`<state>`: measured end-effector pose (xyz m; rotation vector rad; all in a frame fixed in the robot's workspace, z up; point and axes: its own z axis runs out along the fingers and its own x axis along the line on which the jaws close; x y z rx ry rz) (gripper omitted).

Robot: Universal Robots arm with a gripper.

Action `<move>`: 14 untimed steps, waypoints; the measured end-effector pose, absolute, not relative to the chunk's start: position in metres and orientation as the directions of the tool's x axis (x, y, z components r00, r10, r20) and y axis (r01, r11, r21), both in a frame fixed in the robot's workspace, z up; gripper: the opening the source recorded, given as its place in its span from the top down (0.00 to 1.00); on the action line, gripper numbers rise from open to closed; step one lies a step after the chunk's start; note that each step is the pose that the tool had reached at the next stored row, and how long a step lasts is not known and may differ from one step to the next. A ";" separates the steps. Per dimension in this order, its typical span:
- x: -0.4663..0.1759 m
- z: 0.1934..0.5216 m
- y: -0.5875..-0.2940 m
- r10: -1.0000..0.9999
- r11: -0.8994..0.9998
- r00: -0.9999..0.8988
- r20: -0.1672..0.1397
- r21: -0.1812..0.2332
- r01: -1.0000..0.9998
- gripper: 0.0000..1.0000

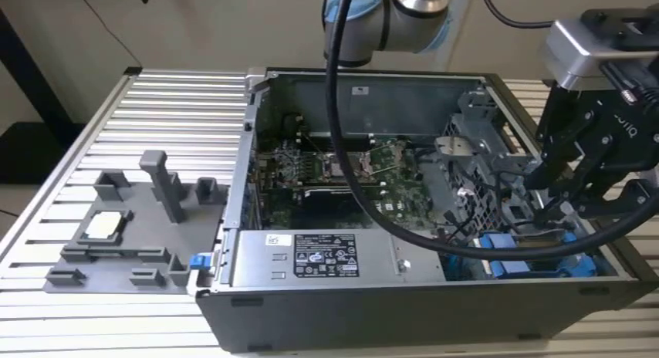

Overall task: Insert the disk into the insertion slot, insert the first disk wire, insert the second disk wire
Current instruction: 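Insert the disk into the insertion slot, then insert the first disk wire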

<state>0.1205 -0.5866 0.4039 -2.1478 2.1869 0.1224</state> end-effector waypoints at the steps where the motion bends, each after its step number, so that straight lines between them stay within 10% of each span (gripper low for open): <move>1: 0.120 0.404 -0.587 -0.994 0.018 -0.018 -0.111 0.000 -1.000 0.58; 14: 0.115 0.404 -0.586 -0.988 0.017 0.015 -0.154 -0.210 -0.978 0.58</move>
